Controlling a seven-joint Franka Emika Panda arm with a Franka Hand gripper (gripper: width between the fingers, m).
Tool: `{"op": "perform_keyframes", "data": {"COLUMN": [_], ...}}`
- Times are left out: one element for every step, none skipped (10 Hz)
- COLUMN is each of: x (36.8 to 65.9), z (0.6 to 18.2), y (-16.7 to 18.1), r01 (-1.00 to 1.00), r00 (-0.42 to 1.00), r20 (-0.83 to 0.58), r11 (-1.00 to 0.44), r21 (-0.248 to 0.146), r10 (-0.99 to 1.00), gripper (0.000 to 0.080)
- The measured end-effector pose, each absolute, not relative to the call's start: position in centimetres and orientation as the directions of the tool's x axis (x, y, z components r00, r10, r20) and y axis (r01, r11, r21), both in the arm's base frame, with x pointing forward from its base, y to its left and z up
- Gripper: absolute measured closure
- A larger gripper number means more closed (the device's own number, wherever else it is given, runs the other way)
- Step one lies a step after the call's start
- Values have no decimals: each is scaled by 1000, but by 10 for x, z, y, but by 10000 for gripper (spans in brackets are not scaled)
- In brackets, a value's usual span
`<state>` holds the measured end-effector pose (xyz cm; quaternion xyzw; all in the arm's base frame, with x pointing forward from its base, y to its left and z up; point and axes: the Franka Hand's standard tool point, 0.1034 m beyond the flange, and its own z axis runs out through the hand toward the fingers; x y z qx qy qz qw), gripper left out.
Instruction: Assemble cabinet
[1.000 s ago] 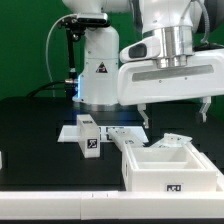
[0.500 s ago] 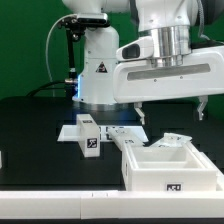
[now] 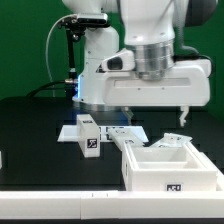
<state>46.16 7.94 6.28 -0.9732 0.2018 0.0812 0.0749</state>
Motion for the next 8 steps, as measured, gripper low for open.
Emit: {"op": "perform_keyframes", "data": {"x": [471, 475, 474, 476, 473, 461, 448, 443], "z": [71, 72, 71, 70, 68, 62, 59, 56], "y": [69, 67, 66, 66, 63, 55, 55, 54], "r01": [-420, -429, -433, -433, -474, -552, -698, -746], "r00": [888, 875, 864, 868, 847, 799, 680, 635], "r20": [-258, -301, -336, -323, -323, -323, -302, -291], "r11": [-900, -895, -894, -894, -875, -832, -716, -666], "r21": [-119, -120, -116, -117, -100, -60, 13, 7], "r10": [-380, -379, -375, -378, -422, -507, -668, -715], "gripper": [2, 2, 2, 2, 2, 2, 2, 2]}}
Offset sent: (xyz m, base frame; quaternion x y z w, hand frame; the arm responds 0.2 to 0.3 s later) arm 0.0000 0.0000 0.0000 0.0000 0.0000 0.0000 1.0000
